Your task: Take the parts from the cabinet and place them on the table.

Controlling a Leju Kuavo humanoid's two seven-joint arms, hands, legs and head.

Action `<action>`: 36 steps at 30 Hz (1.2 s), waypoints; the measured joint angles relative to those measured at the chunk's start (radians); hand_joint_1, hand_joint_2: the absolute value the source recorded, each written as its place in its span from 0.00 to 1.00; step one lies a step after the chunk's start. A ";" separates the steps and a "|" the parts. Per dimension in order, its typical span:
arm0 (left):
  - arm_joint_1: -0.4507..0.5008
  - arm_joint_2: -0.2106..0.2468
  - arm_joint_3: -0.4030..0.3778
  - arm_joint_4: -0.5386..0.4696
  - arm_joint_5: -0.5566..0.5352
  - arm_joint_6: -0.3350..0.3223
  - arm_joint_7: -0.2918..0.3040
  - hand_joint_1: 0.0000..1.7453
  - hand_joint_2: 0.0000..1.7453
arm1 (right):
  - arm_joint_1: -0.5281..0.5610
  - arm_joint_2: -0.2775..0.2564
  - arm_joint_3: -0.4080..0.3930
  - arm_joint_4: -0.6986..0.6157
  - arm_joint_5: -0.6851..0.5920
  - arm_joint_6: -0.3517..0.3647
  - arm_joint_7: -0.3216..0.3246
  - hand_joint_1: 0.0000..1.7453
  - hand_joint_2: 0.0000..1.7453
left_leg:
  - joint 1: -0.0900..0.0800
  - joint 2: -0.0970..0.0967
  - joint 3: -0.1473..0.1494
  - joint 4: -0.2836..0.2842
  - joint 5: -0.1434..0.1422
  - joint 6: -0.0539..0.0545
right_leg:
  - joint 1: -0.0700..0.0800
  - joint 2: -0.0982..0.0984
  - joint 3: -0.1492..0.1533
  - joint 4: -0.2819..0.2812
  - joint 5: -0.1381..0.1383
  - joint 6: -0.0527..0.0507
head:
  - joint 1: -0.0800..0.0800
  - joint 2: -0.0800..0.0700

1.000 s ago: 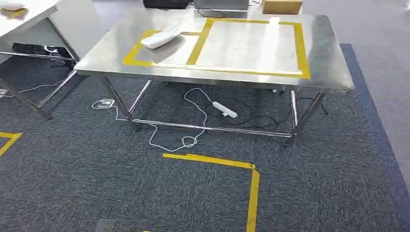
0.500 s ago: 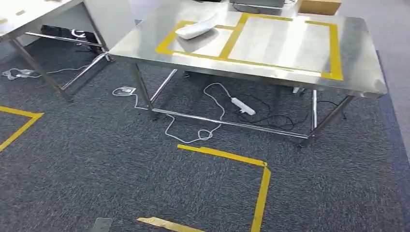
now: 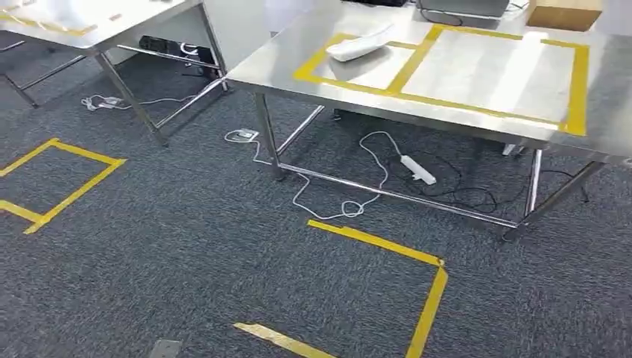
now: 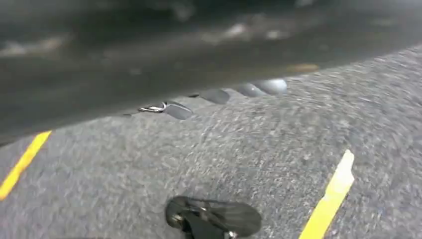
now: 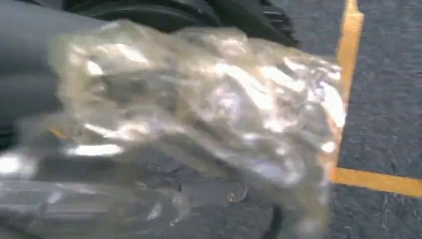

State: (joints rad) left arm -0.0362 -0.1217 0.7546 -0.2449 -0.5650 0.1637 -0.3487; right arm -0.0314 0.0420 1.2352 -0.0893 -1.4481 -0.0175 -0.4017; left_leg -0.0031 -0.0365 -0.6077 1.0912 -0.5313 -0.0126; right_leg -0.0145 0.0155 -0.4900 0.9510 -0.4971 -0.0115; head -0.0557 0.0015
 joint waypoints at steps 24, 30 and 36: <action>-0.003 -0.002 0.013 0.000 -0.001 -0.003 -0.004 0.00 0.00 | 0.000 0.000 0.005 0.000 -0.001 0.000 -0.002 0.00 0.00 | -0.008 -0.055 0.044 -0.100 0.086 0.041 | -0.004 0.087 -0.001 0.022 -0.031 0.028 | 0.005 0.000; 0.004 -0.006 0.013 0.001 -0.039 0.016 -0.003 0.00 0.00 | 0.002 -0.002 0.005 0.000 -0.029 0.006 -0.005 0.00 0.00 | -0.003 -0.008 0.001 -0.043 0.050 0.005 | -0.003 0.013 0.003 0.021 -0.019 0.007 | -0.006 0.000; -0.020 -0.026 -0.003 0.001 -0.080 0.032 -0.016 0.00 0.00 | 0.013 -0.006 0.002 0.002 -0.050 0.032 0.019 0.00 0.00 | 0.010 0.034 -0.055 0.127 0.001 -0.007 | 0.004 -0.082 0.000 0.024 -0.024 0.006 | -0.007 0.000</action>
State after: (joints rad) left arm -0.0559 -0.1476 0.7519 -0.2441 -0.6451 0.1953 -0.3651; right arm -0.0184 0.0359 1.2371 -0.0874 -1.4984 0.0141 -0.3822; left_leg 0.0067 -0.0021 -0.6624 1.2181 -0.5299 -0.0197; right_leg -0.0109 -0.0662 -0.4899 0.9746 -0.5210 -0.0054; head -0.0626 0.0015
